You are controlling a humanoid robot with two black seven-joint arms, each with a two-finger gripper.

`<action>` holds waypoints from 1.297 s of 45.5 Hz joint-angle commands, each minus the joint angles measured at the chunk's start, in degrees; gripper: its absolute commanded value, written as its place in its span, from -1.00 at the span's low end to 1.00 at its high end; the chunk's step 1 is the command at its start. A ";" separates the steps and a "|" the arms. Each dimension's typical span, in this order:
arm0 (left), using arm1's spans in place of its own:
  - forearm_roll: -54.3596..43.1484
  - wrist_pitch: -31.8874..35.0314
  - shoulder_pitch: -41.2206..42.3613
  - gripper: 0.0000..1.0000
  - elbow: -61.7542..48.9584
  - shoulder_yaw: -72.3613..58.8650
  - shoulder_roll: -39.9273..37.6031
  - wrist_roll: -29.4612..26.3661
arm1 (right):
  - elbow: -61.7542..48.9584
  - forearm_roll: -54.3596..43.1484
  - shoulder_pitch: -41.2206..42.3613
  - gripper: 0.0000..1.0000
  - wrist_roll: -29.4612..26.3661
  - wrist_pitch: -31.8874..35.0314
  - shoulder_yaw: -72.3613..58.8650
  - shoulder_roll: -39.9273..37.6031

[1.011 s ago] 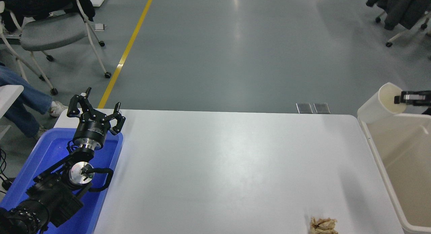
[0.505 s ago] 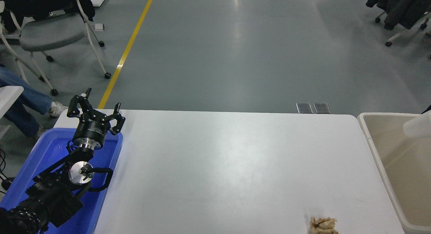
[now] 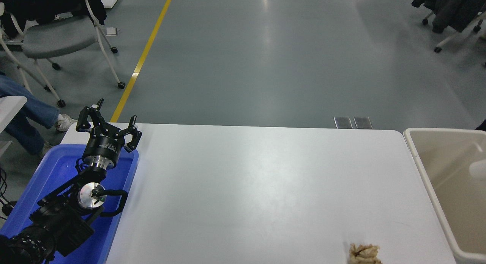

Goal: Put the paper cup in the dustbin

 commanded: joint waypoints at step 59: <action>0.00 0.00 0.00 1.00 0.00 0.00 -0.09 0.00 | -41.65 3.99 -10.82 0.97 0.58 1.61 6.98 26.75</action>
